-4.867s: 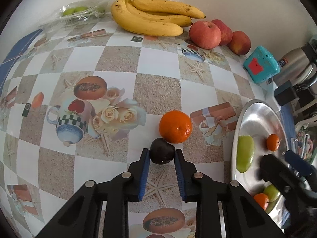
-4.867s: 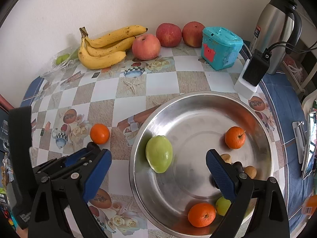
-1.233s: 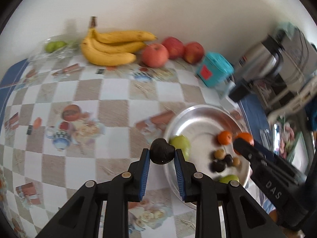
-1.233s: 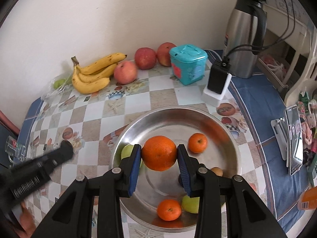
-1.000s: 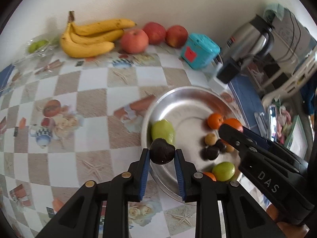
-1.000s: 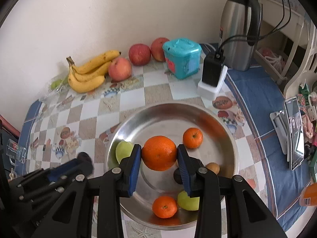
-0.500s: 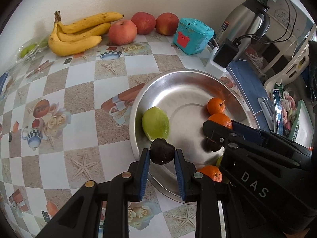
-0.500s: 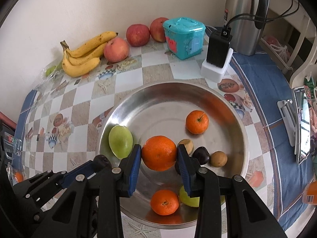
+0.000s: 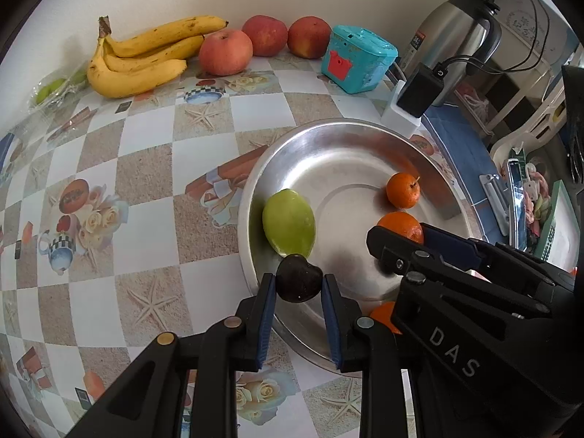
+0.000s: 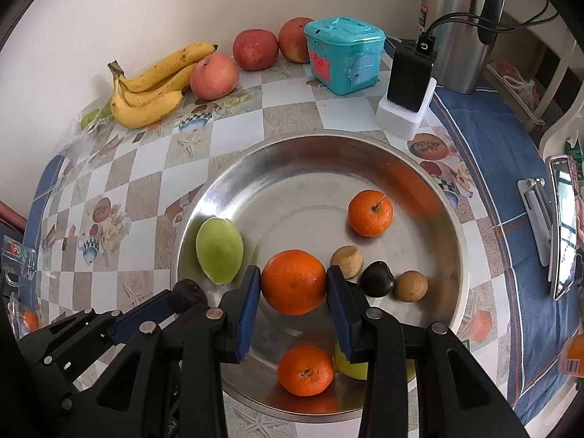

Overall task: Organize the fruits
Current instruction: 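Carry the plum and tangerine over the steel bowl with both tools, then open both tools to drop the plum and tangerine into the bowl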

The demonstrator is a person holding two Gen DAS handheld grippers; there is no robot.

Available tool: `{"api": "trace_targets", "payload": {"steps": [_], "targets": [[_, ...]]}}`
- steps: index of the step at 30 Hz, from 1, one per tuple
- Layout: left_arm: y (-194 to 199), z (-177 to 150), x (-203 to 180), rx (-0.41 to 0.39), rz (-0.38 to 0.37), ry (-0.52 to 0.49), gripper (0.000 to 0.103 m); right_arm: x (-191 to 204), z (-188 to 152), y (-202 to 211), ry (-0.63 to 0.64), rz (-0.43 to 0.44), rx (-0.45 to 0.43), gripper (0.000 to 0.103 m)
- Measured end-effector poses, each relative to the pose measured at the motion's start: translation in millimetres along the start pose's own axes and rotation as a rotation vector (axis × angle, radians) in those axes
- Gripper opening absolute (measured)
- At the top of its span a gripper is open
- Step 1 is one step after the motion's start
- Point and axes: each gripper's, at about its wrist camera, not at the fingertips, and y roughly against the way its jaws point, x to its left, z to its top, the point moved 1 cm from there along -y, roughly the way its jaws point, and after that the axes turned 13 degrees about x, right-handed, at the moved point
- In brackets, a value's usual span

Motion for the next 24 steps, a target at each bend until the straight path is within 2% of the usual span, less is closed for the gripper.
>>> {"api": "trace_targets", "payload": {"steps": [7, 10, 14, 17, 24], "targets": [[-1.7, 0.6, 0.8, 0.018, -0.006, 0.005, 0.030, 1.7, -0.4, -2.3, 0.009, -0.006, 0.010, 0.039], [-1.2, 0.6, 1.0, 0.018, -0.003, 0.005, 0.031, 2.5, -0.3, 0.8, 0.010, -0.009, 0.001, 0.046], [1.6, 1.4, 0.7, 0.011, -0.002, 0.004, 0.039, 3.8, 0.6, 5.5, 0.013, -0.009, -0.012, 0.046], [3.1, 2.2, 2.4, 0.007, -0.005, 0.010, 0.040, 3.9, 1.2, 7.8, 0.011, -0.010, -0.020, 0.046], [3.8, 5.8, 24.2, 0.021, -0.002, 0.101, 0.040, -0.6, 1.3, 8.2, -0.010, -0.009, -0.020, 0.046]]}}
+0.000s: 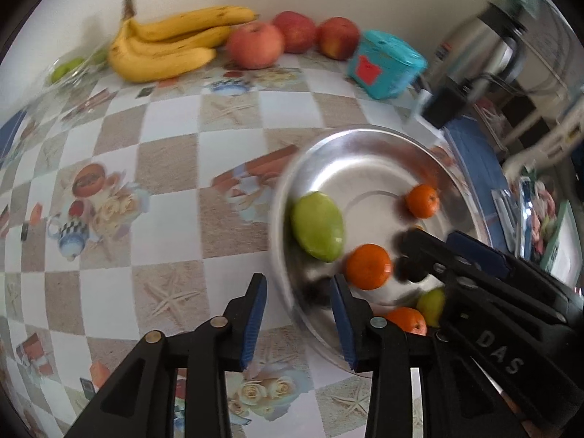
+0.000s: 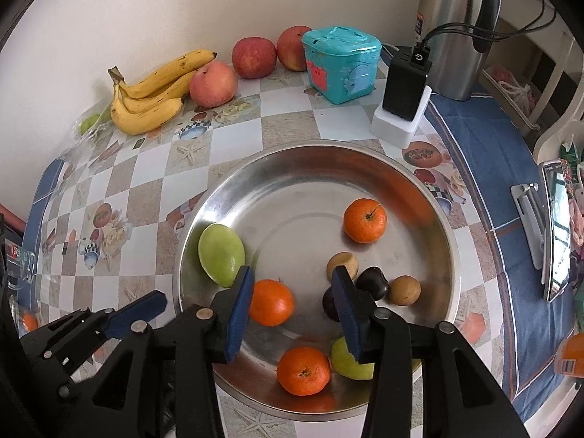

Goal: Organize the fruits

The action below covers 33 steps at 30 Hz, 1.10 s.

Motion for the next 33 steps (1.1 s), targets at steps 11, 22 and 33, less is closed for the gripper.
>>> {"api": "trace_targets", "payload": {"steps": [11, 22, 33], "targets": [[9.7, 4.1, 57.7, -0.015, 0.034, 0.237, 0.056, -0.1, -1.1, -2.1, -0.003, -0.006, 0.008, 0.045], [8.6, -0.7, 91.3, -0.019, 0.175, 0.374, 0.092, 13.8, -1.5, -4.3, 0.055, -0.039, 0.004, 0.076], [9.8, 0.4, 98.5, -0.040, 0.233, 0.374, 0.102, 22.2, -2.6, -11.2, 0.102, -0.087, 0.011, 0.079]]}}
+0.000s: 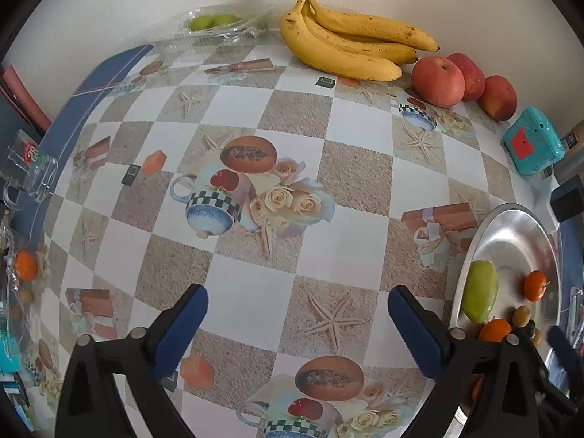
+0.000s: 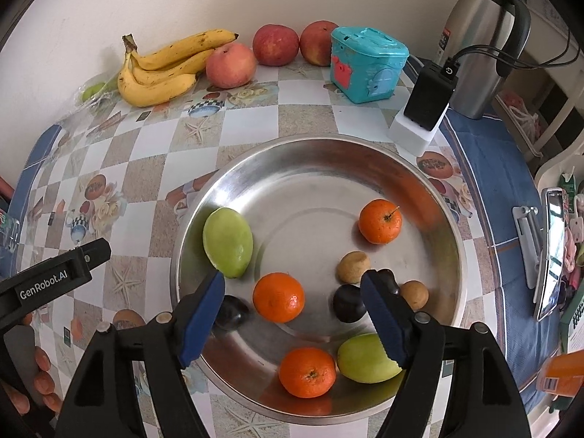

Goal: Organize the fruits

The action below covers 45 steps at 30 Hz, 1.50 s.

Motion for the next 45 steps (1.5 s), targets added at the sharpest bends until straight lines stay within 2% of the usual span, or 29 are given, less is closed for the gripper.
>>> {"api": "trace_targets", "payload": {"steps": [2, 16, 18, 20, 25, 31, 36, 40, 45], "targets": [[-0.4, 0.3, 1.3, -0.004, 0.007, -0.005, 0.103, 1.2, -0.4, 0.8, 0.005, -0.005, -0.014, 0.102], [10.7, 5.7, 19.8, -0.065, -0.005, 0.012, 0.103, 11.2, -2.7, 5.9, 0.037, 0.006, -0.059, 0.103], [9.1, 5.6, 17.3, -0.049, 0.021, -0.001, 0.103, 12.1, -2.0, 7.1, 0.038, 0.011, -0.065, 0.103], [9.3, 3.9, 13.9, -0.040, 0.104, -0.011, 0.103, 13.0, -1.5, 7.6, 0.038, 0.021, -0.064, 0.103], [21.5, -5.7, 15.5, -0.051, 0.189, -0.005, 0.103, 17.2, -5.4, 8.3, 0.040, 0.033, -0.070, 0.103], [24.5, -23.7, 23.0, -0.020, 0.351, 0.000, 0.103, 22.4, -19.9, 13.8, 0.044, 0.051, -0.075, 0.103], [22.1, -44.8, 39.6, 0.026, 0.338, 0.028, 0.103, 22.2, -37.3, 21.6, 0.040, 0.041, -0.085, 0.103], [25.7, -61.5, 47.1, 0.031, 0.362, 0.022, 0.103, 23.2, -53.6, 27.7, 0.042, 0.050, -0.089, 0.103], [31.5, -79.7, 57.4, 0.035, 0.348, 0.036, 0.103, 24.9, -72.2, 33.8, 0.049, 0.049, -0.091, 0.103]]}}
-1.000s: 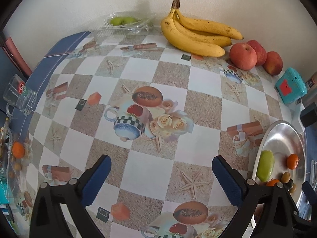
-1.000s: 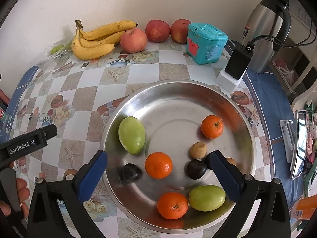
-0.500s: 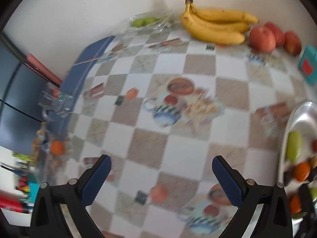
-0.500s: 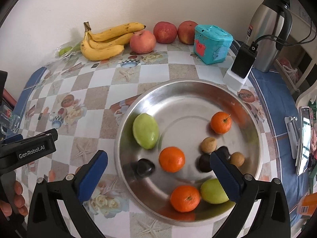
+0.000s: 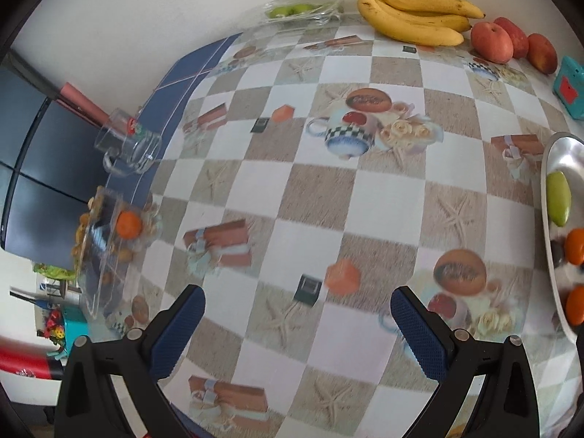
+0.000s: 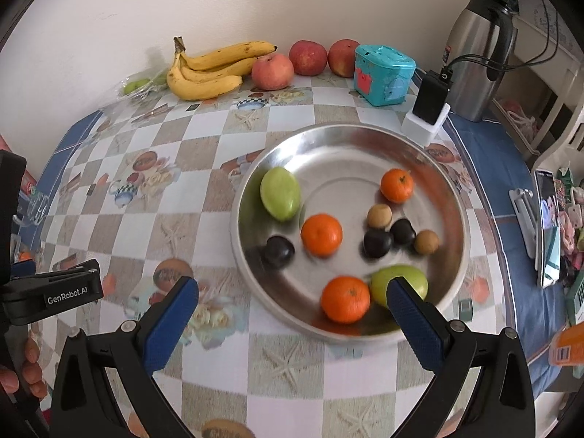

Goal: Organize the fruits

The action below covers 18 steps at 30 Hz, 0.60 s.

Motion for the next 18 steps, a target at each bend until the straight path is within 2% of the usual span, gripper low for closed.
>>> {"api": "trace_targets", "payload": {"steps": [12, 18], "targets": [[5.7, -34.5, 17.8, -0.045, -0.092, -0.015, 0.103, -6.1, -40.6, 7.1, -0.040, -0.010, 0.018, 0.103], [11.3, -41.7, 26.3, -0.107, -0.167, 0.002, 0.103, -8.1, -46.4, 15.0, -0.048, -0.016, -0.008, 0.103]]}}
